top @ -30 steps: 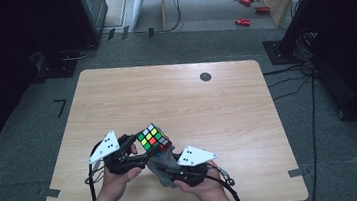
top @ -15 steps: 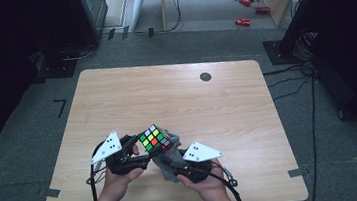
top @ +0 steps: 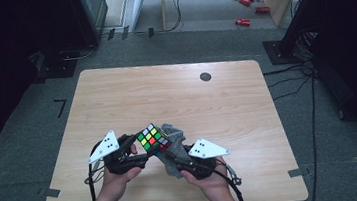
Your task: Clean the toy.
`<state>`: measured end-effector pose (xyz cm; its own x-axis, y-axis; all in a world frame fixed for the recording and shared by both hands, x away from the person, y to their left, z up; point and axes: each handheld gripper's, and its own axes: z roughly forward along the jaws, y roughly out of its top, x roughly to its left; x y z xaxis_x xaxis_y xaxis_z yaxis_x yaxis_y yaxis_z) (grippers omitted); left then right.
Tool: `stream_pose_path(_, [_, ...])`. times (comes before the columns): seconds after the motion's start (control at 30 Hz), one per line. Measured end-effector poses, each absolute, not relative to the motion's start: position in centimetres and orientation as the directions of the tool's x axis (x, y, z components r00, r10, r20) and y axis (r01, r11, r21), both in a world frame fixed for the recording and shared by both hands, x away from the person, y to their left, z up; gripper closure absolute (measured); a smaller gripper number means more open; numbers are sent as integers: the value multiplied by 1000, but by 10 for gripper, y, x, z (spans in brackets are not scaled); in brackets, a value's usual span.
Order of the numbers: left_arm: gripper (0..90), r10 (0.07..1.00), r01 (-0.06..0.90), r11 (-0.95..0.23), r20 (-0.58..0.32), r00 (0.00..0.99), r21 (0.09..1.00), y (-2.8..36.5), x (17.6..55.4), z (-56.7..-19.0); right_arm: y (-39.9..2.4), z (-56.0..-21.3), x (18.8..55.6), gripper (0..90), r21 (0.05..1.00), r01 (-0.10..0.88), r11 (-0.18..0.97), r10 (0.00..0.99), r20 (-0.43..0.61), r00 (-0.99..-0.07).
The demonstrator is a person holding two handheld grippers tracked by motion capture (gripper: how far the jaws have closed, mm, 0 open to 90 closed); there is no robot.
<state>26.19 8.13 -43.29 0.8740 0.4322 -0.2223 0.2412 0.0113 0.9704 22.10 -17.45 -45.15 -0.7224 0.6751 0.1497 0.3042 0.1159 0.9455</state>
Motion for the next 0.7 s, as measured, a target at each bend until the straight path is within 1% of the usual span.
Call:
stream_pose_path(0.07, [345,428,238,10,-219,877,971,80,262,-433,-170,-452,219,640,943,304,134,666,141,-733])
stream_pose_path(0.2, [345,433,240,6,-219,875,971,80,262,-433,-152,-459,212,638,933,272,235,619,72,-782])
stream_pose_path(0.27, [345,433,236,8,-216,875,972,81,261,-433,-147,-461,211,637,927,263,268,603,51,-796])
stream_pose_path(0.33, [345,435,237,11,-218,874,971,81,261,-433,-149,-461,212,636,926,270,265,608,57,-792])
stream_pose_path(0.4, [345,436,234,9,-215,874,972,82,261,-433,-157,-459,216,636,928,284,240,637,70,-768])
stream_pose_path(0.5, [345,438,238,12,-219,872,971,83,262,-433,-174,-455,223,636,936,310,166,703,108,-703])
stream_pose_path(0.57, [345,438,238,11,-219,872,971,82,262,-433,-180,-453,224,635,941,314,124,724,130,-677])
stream_pose_path(0.6, [345,436,240,7,-219,873,971,81,262,-434,-178,-453,222,634,948,290,135,718,108,-688])
stream_pose_path(0.63, [345,436,240,7,-219,873,971,81,262,-434,-178,-453,222,634,948,290,135,718,108,-688])
stream_pose_path(0.7, [345,423,252,19,-236,875,968,80,262,-434,-170,-453,218,632,949,263,176,695,70,-716])
